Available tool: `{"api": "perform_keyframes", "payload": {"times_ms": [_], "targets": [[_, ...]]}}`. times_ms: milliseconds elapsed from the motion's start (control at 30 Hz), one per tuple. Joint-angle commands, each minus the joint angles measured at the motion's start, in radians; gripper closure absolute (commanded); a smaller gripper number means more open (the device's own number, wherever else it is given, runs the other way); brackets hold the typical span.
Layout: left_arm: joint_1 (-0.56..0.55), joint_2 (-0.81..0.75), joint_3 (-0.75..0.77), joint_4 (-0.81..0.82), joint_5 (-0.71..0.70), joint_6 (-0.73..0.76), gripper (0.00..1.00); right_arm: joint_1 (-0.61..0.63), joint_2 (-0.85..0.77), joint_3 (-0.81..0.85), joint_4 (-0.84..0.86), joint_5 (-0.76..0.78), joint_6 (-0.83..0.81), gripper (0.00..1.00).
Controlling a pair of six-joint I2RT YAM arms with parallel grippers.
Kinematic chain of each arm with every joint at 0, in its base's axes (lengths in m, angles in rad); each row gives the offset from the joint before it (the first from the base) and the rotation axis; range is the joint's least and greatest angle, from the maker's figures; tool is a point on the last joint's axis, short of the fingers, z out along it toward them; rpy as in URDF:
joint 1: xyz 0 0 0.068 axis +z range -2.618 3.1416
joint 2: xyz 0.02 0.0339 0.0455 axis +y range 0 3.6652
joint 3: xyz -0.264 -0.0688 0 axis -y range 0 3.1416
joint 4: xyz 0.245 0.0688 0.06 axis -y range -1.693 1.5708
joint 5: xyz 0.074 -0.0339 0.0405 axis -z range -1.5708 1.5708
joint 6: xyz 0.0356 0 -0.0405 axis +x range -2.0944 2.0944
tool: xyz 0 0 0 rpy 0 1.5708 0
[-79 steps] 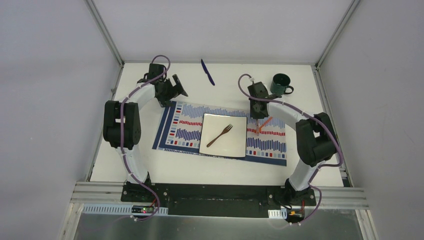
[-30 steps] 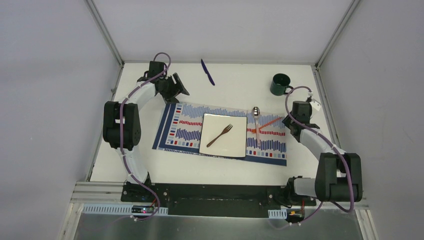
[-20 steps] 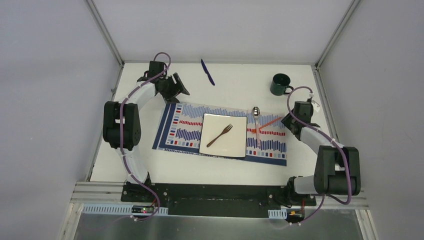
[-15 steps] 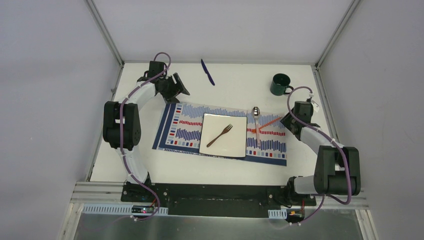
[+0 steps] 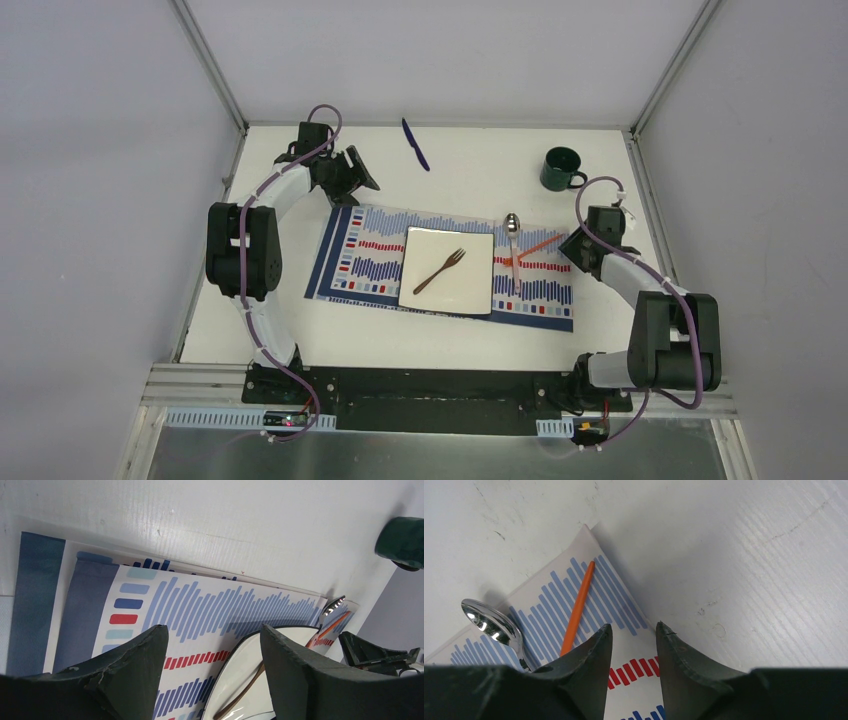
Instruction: Set the dinner table for one person
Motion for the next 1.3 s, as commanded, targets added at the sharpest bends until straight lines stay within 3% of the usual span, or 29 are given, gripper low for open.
{"api": "perform_keyframes", "payload": {"times_ms": [0, 700, 767, 867, 933, 1267], "targets": [[0.005, -0.032, 0.026, 0.037, 0.000, -0.013, 0.30, -0.005, 0.004, 0.044, -0.028, 0.014, 0.006, 0.59], [0.006, -0.034, 0.036, 0.039, 0.000, -0.009, 0.31, -0.053, 0.137, 0.076, 0.027, -0.056, 0.030, 0.60], [0.007, -0.036, 0.035, 0.040, -0.002, -0.008, 0.31, -0.056, 0.149, 0.080, 0.037, -0.061, 0.033, 0.64], [0.008, -0.037, 0.035, 0.040, -0.003, -0.008, 0.31, -0.062, 0.175, 0.089, 0.054, -0.077, 0.038, 0.89], [0.008, -0.035, 0.036, 0.040, -0.003, -0.008, 0.31, -0.066, 0.201, 0.096, 0.063, -0.086, 0.046, 0.99], [0.014, -0.034, 0.030, 0.040, -0.004, -0.007, 0.31, -0.074, 0.245, 0.136, 0.074, -0.086, 0.061, 1.00]]}}
